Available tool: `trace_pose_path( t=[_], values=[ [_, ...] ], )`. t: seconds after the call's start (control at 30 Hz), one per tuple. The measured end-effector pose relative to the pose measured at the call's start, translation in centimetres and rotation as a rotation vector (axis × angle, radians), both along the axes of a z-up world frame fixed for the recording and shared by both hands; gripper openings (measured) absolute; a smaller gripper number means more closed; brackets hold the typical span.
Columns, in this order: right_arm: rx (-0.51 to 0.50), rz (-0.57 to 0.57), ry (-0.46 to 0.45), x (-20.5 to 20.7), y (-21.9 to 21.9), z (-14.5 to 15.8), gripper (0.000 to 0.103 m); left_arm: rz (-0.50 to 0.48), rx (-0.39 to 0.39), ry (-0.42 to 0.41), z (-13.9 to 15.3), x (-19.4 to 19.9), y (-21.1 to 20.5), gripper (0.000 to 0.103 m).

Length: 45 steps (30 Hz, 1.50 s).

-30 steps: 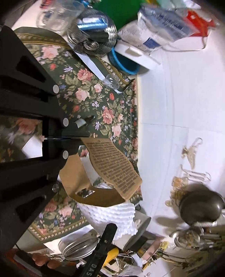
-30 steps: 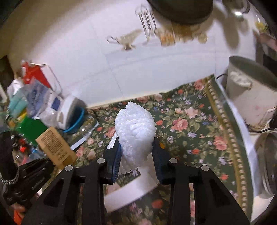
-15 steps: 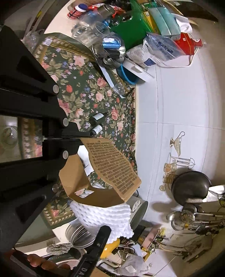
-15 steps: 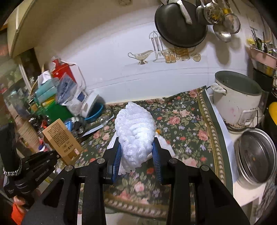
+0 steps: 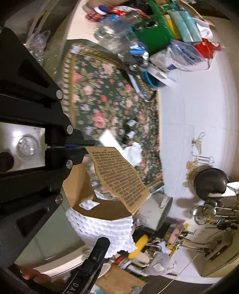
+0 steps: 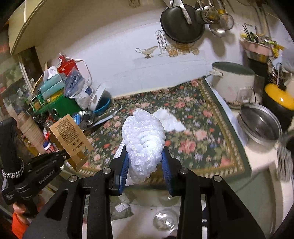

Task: Collect trash
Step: 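Carry the cardboard sleeve and foam net down over the trash bin with both tools, then open both tools to drop the cardboard and foam net into the bin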

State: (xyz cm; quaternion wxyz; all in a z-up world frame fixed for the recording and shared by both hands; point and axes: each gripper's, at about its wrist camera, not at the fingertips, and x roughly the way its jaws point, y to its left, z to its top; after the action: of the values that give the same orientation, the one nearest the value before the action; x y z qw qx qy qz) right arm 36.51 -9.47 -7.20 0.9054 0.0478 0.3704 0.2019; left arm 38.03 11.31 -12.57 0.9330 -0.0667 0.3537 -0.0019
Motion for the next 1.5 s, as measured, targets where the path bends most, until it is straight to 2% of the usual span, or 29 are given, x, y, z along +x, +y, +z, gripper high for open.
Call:
trace_pose_path(
  t=[0.27, 0.47, 0.6, 0.77, 0.9, 1.03, 1.27, 1.5],
  values=[
    [-0.005, -0.033, 0.056, -6.7, 2.3, -2.4, 0.031, -0.024, 0.015, 0.107, -3.7, -7.2, 1.3, 0.000],
    [-0.059, -0.024, 0.147, -9.2, 2.9, -4.8, 0.031, -0.027, -0.001, 0.227, -8.0, -9.6, 1.0, 0.000],
    [-0.086, -0.024, 0.216, -9.5, 2.4, -8.1, 0.031, -0.028, -0.010, 0.285, -11.6, -10.2, 0.5, 0.000],
    [-0.123, -0.004, 0.285, -8.6, 1.4, -12.6, 0.031, -0.023, -0.032, 0.380, -18.2, -10.0, -1.2, 0.000],
    [-0.161, 0.012, 0.306, -7.8, 0.1, -16.7, 0.032, 0.007, -0.029, 0.421, -23.6, -9.6, -2.7, 0.000],
    [-0.200, 0.031, 0.340, -7.5, -1.5, -22.6, 0.032, 0.039, -0.084, 0.435, -29.9, -8.9, -4.5, 0.000],
    [-0.205, 0.059, 0.426, -5.9, -4.6, -33.2, 0.032, 0.066, -0.101, 0.486, -40.7, -5.5, -7.0, 0.000],
    [-0.205, 0.071, 0.423, -4.2, -5.5, -40.8, 0.032, 0.062, -0.107, 0.570, -52.1, -1.7, -7.5, 0.000]
  ],
)
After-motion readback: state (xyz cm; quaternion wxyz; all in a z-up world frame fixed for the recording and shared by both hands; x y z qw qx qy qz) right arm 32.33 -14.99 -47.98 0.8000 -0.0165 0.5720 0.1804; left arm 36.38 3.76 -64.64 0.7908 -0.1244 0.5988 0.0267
